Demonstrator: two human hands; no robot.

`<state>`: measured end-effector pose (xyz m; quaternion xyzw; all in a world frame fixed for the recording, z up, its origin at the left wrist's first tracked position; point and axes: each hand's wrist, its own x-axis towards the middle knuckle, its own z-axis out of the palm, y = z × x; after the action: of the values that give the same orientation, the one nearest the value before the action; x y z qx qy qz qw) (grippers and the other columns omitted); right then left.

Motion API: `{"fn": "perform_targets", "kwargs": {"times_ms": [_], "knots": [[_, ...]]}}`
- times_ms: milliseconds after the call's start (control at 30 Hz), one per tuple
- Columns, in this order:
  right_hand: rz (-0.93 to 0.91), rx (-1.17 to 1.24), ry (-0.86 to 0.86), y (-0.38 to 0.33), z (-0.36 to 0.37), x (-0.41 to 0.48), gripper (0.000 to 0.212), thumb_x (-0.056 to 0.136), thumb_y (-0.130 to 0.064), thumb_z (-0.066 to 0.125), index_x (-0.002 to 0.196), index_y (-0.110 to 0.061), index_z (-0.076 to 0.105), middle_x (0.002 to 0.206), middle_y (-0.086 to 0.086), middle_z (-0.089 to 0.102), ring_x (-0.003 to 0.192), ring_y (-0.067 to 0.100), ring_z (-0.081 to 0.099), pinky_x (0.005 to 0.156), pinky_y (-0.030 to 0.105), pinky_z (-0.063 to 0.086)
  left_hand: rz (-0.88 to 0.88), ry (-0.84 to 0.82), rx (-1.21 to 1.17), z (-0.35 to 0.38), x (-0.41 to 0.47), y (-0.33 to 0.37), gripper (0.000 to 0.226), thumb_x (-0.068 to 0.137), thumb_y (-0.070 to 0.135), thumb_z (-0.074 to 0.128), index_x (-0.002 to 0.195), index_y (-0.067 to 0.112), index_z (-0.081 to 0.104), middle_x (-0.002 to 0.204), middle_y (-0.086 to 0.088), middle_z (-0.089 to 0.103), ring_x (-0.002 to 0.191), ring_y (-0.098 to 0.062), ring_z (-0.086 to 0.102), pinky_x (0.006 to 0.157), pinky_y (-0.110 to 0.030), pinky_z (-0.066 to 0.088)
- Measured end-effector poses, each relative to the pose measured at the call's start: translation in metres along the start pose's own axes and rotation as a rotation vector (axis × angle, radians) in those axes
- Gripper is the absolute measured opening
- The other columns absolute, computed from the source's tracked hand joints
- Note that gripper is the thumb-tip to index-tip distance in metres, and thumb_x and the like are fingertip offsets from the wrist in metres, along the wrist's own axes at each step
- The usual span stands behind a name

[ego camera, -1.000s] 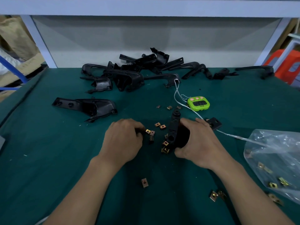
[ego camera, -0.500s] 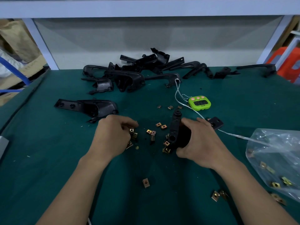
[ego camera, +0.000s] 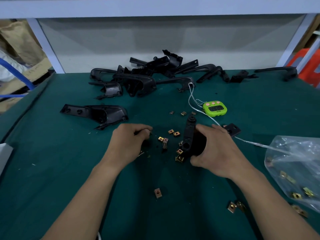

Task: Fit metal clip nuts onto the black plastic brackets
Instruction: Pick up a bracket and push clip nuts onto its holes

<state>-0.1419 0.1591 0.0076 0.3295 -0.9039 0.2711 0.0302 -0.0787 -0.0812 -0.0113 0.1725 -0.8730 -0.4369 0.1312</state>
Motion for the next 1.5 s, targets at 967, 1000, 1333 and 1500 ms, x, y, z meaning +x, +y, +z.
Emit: {"fn": "perform_targets", "kwargs": {"times_ms": [967, 1000, 1333, 1500], "knots": [[0.007, 0.023, 0.062, 0.003, 0.003, 0.0, 0.041, 0.058, -0.026, 0.079, 0.071, -0.033, 0.04, 0.068, -0.011, 0.048, 0.079, 0.009, 0.042, 0.065, 0.012, 0.029, -0.042, 0.056, 0.04, -0.023, 0.0, 0.001, 0.015, 0.083, 0.02, 0.081, 0.087, 0.035, 0.082, 0.069, 0.019, 0.074, 0.069, 0.009, 0.066, 0.059, -0.001, 0.042], [0.006, 0.026, 0.06, 0.003, 0.003, 0.0, 0.042, 0.058, -0.026, 0.079, 0.07, -0.034, 0.039, 0.067, -0.012, 0.048, 0.078, 0.008, 0.042, 0.066, 0.011, 0.03, -0.039, 0.097, 0.087, -0.024, -0.001, 0.001, 0.015, 0.083, 0.02, 0.081, 0.085, 0.034, 0.083, 0.066, 0.021, 0.072, 0.068, 0.012, 0.064, 0.056, 0.0, 0.04], [0.017, 0.038, 0.036, 0.004, 0.006, -0.002, 0.044, 0.055, -0.026, 0.079, 0.068, -0.039, 0.039, 0.063, -0.014, 0.045, 0.079, 0.0, 0.04, 0.072, 0.004, 0.029, -0.048, 0.072, 0.234, -0.006, -0.001, 0.004, 0.016, 0.088, 0.017, 0.075, 0.09, 0.032, 0.08, 0.076, 0.019, 0.069, 0.08, -0.008, 0.068, 0.075, -0.026, 0.057], [-0.037, 0.021, 0.068, -0.004, 0.002, -0.001, 0.047, 0.056, -0.022, 0.077, 0.069, -0.041, 0.037, 0.059, -0.013, 0.043, 0.086, 0.0, 0.046, 0.089, 0.008, 0.024, -0.04, -0.037, -0.312, -0.004, -0.007, 0.018, 0.017, 0.092, 0.013, 0.07, 0.086, 0.024, 0.08, 0.082, 0.007, 0.079, 0.074, -0.001, 0.071, 0.064, -0.01, 0.05]]}}
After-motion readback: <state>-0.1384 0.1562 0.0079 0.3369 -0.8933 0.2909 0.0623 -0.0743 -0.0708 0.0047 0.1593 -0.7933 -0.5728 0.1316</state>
